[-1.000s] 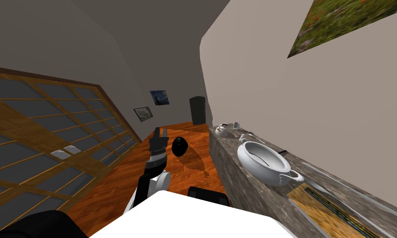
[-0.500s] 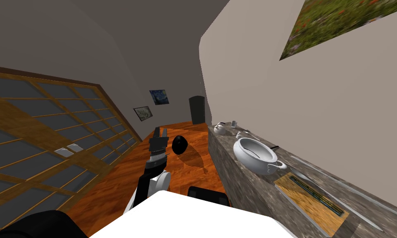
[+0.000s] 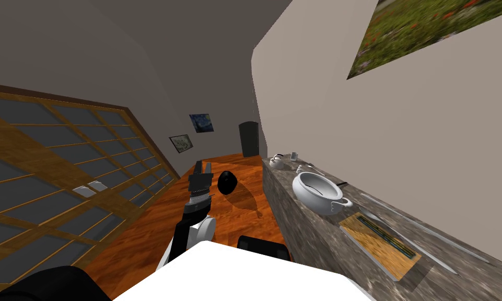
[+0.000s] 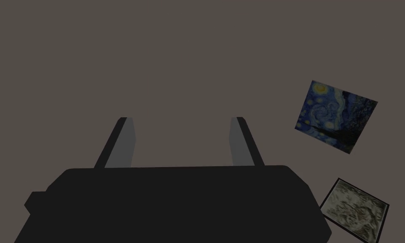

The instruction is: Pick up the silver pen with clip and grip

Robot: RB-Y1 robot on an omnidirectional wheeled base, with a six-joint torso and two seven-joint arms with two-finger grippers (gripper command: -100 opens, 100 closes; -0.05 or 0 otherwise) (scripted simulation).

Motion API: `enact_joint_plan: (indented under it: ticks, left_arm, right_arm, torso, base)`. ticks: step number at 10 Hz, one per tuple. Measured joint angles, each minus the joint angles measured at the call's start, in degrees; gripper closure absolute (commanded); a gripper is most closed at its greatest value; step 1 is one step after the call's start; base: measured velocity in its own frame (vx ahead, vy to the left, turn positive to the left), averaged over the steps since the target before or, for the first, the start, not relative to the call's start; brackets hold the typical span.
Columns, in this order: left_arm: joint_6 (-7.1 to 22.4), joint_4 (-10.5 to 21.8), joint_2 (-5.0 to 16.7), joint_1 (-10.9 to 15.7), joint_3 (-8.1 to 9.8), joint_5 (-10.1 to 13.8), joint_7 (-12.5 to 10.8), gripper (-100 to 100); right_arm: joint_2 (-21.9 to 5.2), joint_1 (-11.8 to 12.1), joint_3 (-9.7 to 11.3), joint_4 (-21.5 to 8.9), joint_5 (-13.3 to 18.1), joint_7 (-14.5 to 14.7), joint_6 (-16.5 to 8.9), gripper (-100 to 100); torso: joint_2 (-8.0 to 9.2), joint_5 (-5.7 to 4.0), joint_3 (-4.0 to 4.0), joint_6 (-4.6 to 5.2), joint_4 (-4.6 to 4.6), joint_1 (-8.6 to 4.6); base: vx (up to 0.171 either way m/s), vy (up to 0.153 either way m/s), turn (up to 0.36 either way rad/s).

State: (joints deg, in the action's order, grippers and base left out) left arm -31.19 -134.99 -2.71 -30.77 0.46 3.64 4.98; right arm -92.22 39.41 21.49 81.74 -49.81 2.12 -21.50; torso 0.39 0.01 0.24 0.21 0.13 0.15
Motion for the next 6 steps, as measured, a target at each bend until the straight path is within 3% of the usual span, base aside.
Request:
enact_joint_plan:
  ticks: [1, 2, 6]
  left_arm:
    - [0.00, 0.00, 0.00, 0.00, 0.00, 0.00, 0.00, 0]
    - [0.00, 0.00, 0.00, -0.01, 0.00, 0.00, 0.00, 0]
    - [0.00, 0.00, 0.00, -0.01, 0.00, 0.00, 0.00, 0]
  right_arm:
    - [-0.36, 0.15, -0.14, 1.16, -1.75, 0.50, -1.41, -100]
    - [-0.39, 0.17, -0.15, 1.27, -1.97, 0.57, -1.70, 100]
    - [-0.38, 0.16, -0.17, 1.25, -1.97, 0.52, -1.66, 100]
  torso:
    - [-0.06, 0.00, -0.03, 0.01, -0.01, 0.03]
    - [-0.20, 0.01, -0.11, 0.00, -0.04, 0.08]
    - [-0.34, 0.00, -0.20, -0.01, -0.09, 0.08]
  base:
    - [-0.021, -0.006, -0.001]
    - [-0.005, -0.002, -0.001]
    - [0.000, 0.000, 0.000]
